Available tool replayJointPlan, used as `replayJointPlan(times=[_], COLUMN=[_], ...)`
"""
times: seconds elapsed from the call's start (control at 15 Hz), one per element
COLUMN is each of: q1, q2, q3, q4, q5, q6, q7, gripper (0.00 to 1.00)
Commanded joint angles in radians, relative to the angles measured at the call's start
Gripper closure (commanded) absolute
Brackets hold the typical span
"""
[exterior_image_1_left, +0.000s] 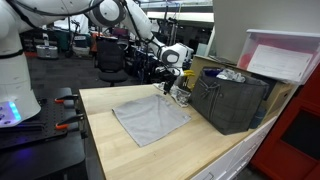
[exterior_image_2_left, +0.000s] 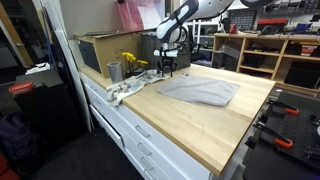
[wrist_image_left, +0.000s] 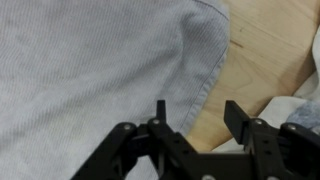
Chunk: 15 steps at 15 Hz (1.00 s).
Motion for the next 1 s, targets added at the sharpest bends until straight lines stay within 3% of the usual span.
replayJointPlan(times=[0.0,0.07,0.33,0.6,0.93], q1=[-0.032,-0.044,-0.103,-0.124,-0.152], q2=[-0.158,-0.185,-0.327,-0.446,-0.508], q3=[-0.010,-0.009,0.015,-0.005,-0.005], q4=[-0.219,-0.254,-0.432,-0.620,-0.809], q5=[-0.002,0.006,0.058,0.085,0.131], q6=[0.010,-0.009,-0.125,-0.188,-0.251], q7=[-0.002,-0.006,-0.044,-0.058,-0.114], gripper=[0.05,0.00,0.00,0.00,0.00])
